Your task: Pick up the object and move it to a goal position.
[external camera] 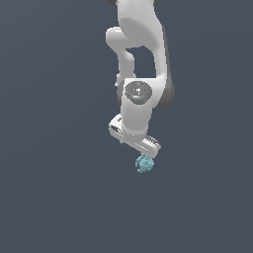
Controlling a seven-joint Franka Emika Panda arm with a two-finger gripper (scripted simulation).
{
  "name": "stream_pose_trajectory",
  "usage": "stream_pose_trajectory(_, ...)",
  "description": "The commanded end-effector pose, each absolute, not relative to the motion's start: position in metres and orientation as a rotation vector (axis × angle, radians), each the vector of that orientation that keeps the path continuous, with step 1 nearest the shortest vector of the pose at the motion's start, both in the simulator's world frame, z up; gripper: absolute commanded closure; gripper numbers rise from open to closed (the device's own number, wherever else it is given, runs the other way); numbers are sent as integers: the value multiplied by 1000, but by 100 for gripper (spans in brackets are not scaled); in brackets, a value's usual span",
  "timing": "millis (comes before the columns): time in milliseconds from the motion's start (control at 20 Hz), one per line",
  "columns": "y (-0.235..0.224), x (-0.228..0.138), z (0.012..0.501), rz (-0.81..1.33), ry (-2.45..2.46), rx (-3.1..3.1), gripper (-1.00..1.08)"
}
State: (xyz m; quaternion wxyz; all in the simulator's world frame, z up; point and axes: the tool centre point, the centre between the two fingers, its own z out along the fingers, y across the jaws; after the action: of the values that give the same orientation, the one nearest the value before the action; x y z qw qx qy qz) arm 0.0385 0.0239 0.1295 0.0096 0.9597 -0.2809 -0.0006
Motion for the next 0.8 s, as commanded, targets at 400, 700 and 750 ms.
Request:
stream_pose_trajectory(400, 49, 52, 117, 0, -1262, 2866, -92)
stream_pose_trajectory(700, 64, 59, 110, 0, -1469, 2771, -92)
stream_pose_trajectory(750, 66, 60, 109, 0, -1499, 2755, -92)
